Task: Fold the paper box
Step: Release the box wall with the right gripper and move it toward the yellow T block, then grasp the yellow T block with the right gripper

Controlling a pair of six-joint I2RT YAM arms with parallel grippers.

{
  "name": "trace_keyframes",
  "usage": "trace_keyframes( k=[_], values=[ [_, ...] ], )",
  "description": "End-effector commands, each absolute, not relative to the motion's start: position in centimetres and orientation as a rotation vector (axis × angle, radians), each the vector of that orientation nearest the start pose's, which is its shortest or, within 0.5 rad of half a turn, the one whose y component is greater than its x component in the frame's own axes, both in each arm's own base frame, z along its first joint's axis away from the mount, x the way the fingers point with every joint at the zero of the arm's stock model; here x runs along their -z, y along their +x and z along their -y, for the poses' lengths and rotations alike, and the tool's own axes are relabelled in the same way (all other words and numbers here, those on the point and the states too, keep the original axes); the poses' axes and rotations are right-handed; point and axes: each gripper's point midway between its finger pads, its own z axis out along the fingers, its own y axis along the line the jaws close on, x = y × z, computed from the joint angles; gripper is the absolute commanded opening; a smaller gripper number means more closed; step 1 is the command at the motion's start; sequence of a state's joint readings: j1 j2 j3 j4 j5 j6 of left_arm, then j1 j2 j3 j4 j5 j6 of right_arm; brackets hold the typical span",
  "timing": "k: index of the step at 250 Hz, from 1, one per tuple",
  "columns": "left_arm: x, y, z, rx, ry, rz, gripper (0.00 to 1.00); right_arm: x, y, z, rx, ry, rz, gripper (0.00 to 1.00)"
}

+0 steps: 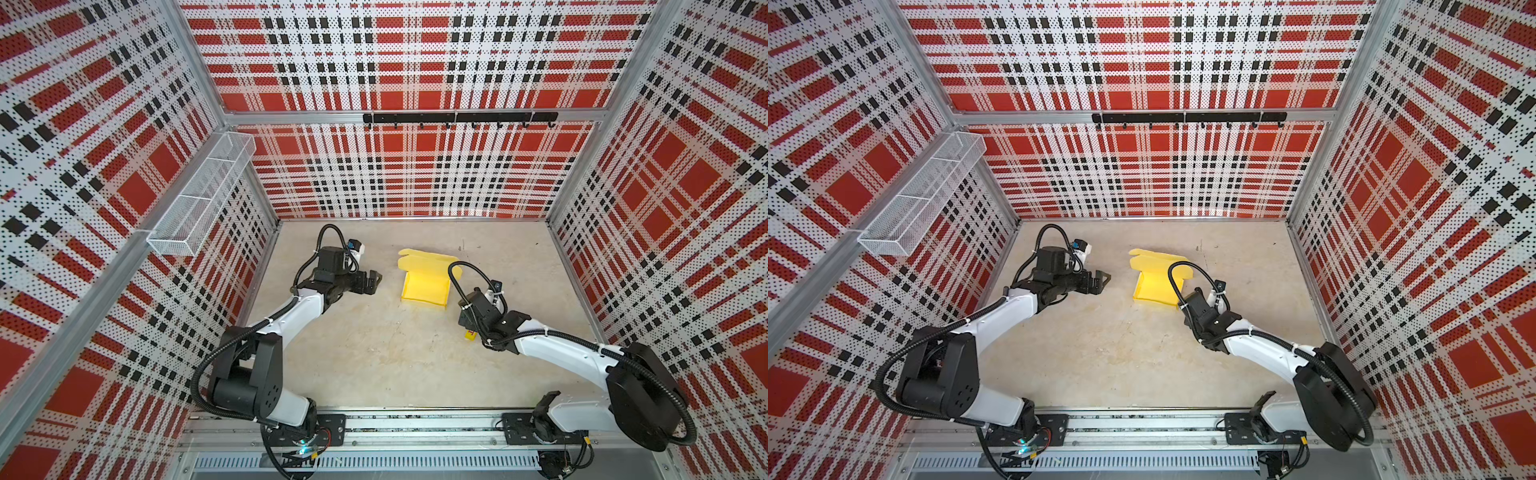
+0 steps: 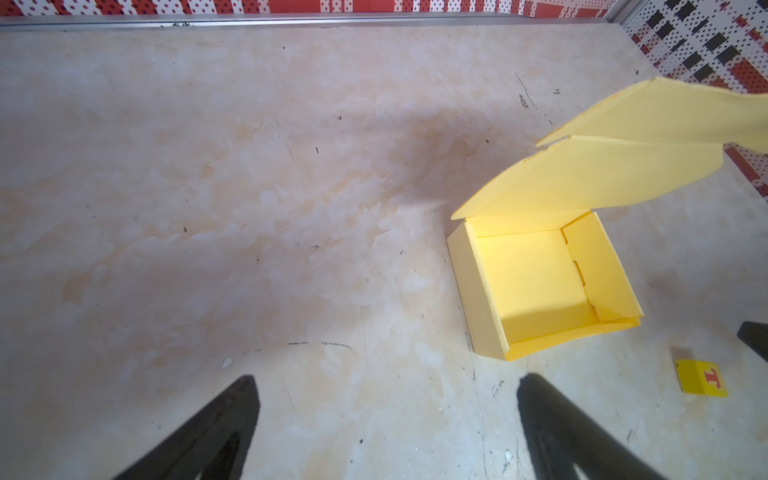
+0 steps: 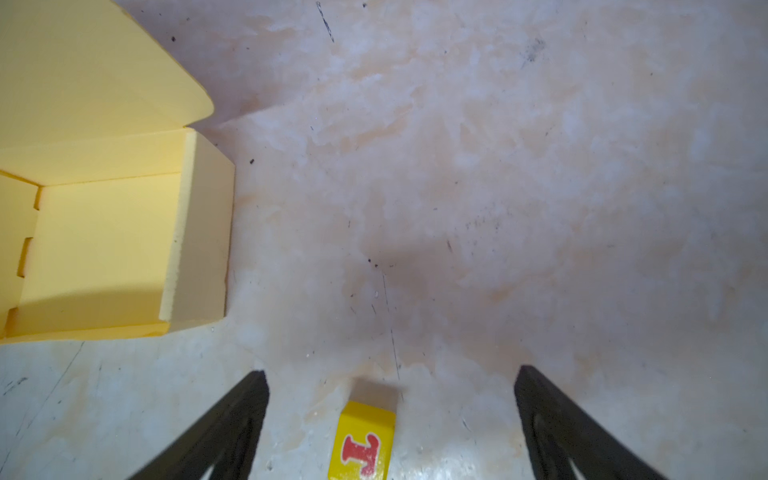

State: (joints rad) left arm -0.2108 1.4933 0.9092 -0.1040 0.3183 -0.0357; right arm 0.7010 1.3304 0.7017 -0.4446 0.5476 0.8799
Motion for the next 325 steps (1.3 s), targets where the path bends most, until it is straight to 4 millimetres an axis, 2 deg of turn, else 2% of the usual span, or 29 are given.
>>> trace_keyframes(
  k=[1,55,87,198,249,325],
  values=[
    [-15.4,40.2,14.1,0.51,0.378,-2.186,1.0,-7.3,26.9,-12.2,-0.024,0.478,-2.433,0.92],
    [-14.7,40.2,14.2,0.517,0.373,-2.204,1.0,-4.4,24.6,-12.2,-0.082,0.639,-2.523,0.82],
    [-14.4,40.3,14.2,0.516,0.366,-2.215,1.0,-3.2,24.0,-12.5,-0.113,0.67,-2.554,0.78],
    [-14.0,40.1,14.6,0.523,0.373,-2.225,1.0,-4.4,25.7,-13.9,-0.113,0.608,-2.548,0.72],
    [-13.8,40.2,14.7,0.527,0.372,-2.231,1.0,-4.3,26.5,-14.7,-0.111,0.582,-2.565,0.69],
    [-13.5,40.3,14.5,0.52,0.364,-2.239,1.0,-3.1,26.6,-15.1,-0.087,0.568,-2.598,0.6]
  ],
)
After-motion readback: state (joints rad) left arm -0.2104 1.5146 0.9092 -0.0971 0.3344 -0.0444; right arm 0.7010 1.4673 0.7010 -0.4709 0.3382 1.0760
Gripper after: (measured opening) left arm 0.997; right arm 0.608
